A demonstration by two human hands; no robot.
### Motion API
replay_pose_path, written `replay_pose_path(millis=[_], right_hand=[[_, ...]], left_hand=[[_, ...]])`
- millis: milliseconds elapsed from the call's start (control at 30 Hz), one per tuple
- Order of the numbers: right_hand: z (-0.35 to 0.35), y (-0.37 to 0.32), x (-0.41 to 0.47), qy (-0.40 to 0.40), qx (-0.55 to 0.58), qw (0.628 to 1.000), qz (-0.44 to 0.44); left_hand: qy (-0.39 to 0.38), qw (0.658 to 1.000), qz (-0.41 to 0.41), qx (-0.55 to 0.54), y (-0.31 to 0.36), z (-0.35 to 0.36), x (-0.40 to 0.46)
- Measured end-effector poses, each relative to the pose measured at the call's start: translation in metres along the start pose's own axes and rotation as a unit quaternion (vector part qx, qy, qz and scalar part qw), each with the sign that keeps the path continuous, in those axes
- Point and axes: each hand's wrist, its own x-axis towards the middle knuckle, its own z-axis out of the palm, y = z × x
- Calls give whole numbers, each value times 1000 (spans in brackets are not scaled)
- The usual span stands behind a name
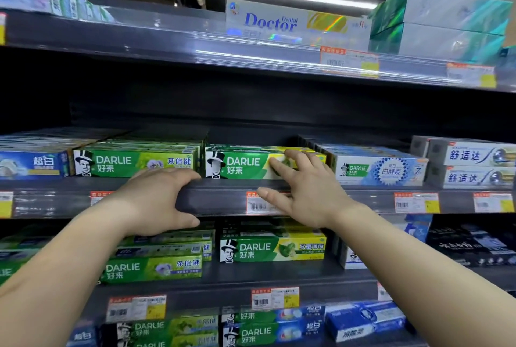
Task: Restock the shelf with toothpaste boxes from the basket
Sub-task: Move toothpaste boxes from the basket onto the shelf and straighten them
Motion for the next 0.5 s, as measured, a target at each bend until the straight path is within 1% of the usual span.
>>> replay_pose_path(millis=[133,233,267,333,400,500], right_hand=[[1,1,1,4,7,1000,-4],[1,10,-4,21,33,999,5],[0,14,-7,30,30,999,14],[-3,23,-9,36,0,999,36],[-5,29,-12,23,-44,997,57],[-7,30,-16,1,-95,993,71]], left_hand=[[-9,1000,-5,0,1,-1,0],[-5,999,-36,-25,3,-2,0],[13,998,-48,-25,4,-3,2],[70,996,-61,14,7,-2,5],[115,990,-54,59,11,0,9],[119,989,-40,84,17,8,16]])
